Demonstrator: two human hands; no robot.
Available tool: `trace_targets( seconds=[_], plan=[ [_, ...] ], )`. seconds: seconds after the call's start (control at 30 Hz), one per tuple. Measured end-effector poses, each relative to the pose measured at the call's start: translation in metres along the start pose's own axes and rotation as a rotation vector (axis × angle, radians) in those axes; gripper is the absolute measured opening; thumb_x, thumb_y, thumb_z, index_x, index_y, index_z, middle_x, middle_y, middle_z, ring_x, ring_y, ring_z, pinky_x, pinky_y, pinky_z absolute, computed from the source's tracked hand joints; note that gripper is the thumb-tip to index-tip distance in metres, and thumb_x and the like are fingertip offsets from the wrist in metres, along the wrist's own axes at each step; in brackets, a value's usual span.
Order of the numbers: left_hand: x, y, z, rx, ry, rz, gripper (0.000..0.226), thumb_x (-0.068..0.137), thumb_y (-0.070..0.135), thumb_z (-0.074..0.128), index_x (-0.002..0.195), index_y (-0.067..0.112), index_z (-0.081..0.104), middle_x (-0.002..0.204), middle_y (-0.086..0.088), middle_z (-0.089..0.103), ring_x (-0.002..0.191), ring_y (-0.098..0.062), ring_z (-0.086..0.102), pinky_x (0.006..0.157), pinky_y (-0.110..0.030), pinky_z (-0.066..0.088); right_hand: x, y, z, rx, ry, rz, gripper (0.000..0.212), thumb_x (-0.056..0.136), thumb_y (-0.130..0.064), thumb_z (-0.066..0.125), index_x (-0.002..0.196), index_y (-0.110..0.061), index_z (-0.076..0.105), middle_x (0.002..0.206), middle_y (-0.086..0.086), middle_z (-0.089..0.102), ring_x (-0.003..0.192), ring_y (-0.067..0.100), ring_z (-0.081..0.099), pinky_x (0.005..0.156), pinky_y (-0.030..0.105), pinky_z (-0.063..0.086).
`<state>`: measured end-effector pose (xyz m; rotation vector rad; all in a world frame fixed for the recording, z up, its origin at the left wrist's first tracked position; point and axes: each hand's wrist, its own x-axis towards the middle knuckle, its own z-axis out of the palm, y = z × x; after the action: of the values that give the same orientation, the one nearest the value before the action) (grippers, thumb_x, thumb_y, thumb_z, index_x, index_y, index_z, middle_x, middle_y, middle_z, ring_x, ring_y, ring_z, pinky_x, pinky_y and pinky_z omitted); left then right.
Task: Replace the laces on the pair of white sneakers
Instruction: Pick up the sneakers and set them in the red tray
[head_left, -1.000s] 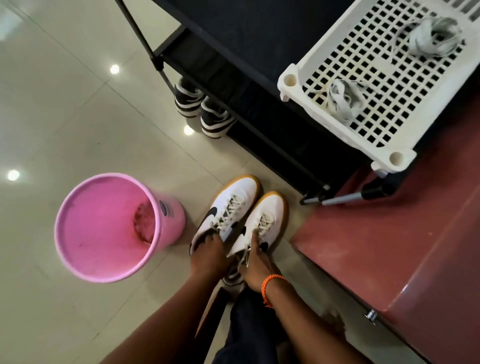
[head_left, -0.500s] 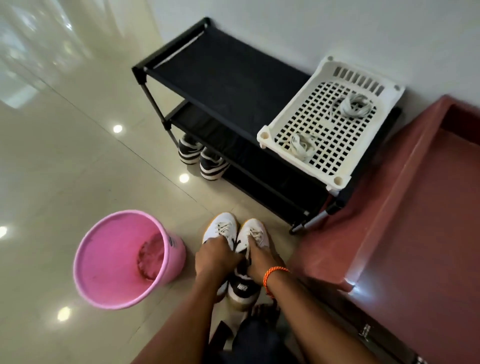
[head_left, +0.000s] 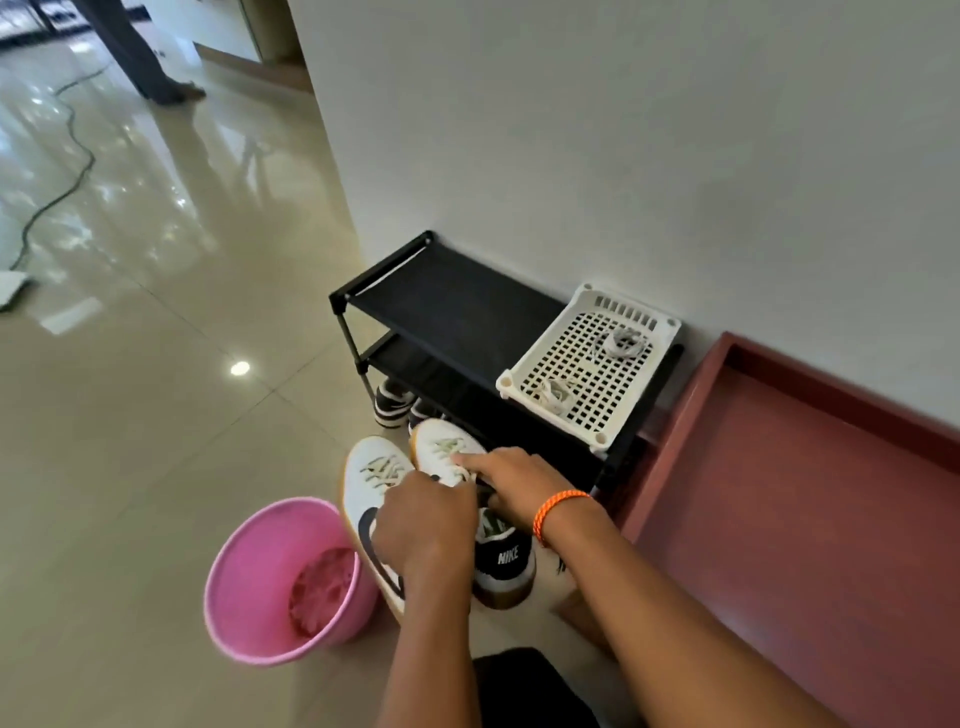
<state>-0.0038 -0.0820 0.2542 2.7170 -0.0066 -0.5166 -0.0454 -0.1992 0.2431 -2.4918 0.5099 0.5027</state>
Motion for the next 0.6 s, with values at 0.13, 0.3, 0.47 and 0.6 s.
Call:
trace_targets(
  seconds=[0.13, 0.3, 0.47, 0.6],
  plan=[
    [-0.028, 0.013, -0.027, -0.13, 0.128, 0.019, 0.032, 0.09, 0.04, 0.061, 0.101, 0.011, 0.071, 0.102, -0.014, 0.073, 0.097, -0.039, 0.068, 0.084, -0.043, 0.056, -0.028, -0.012, -0.04, -0.115, 0.115, -0.088, 0.074, 0.1, -0.007, 0.055, 0.161, -0.044, 0.037, 0.138, 0.013, 0.055, 0.12, 0.039, 0.061, 0.1, 0.044, 0.048],
    [-0.066, 0.041, -0.055, -0.236, 0.238, 0.08, 0.033, 0.088, 0.041, 0.065, 0.102, 0.012, 0.071, 0.088, -0.008, 0.063, 0.09, -0.035, 0.064, 0.077, -0.04, 0.049, -0.063, -0.015, -0.074, -0.13, 0.323, -0.09, 0.072, 0.102, -0.012, 0.051, 0.159, -0.051, 0.032, 0.132, 0.009, 0.055, 0.115, 0.037, 0.061, 0.097, 0.046, 0.05],
    [-0.1, 0.072, -0.058, -0.28, 0.276, 0.247, 0.035, 0.084, 0.048, 0.065, 0.092, 0.014, 0.071, 0.081, -0.002, 0.06, 0.077, -0.028, 0.056, 0.07, -0.037, 0.049, -0.109, 0.009, -0.093, 0.008, 0.674, 0.121, 0.081, 0.097, -0.028, 0.064, 0.165, -0.037, 0.022, 0.138, 0.01, 0.047, 0.102, 0.038, 0.066, 0.083, 0.045, 0.056],
    [-0.129, 0.105, -0.042, -0.3, 0.192, 0.409, 0.036, 0.079, 0.055, 0.063, 0.081, 0.02, 0.069, 0.081, -0.001, 0.066, 0.077, -0.029, 0.066, 0.073, -0.04, 0.059, -0.159, 0.049, -0.091, 0.167, 0.885, 0.329, 0.026, 0.092, -0.035, 0.068, 0.115, -0.023, 0.072, 0.112, 0.003, 0.055, 0.085, 0.028, 0.064, 0.066, 0.036, 0.051]
  ],
)
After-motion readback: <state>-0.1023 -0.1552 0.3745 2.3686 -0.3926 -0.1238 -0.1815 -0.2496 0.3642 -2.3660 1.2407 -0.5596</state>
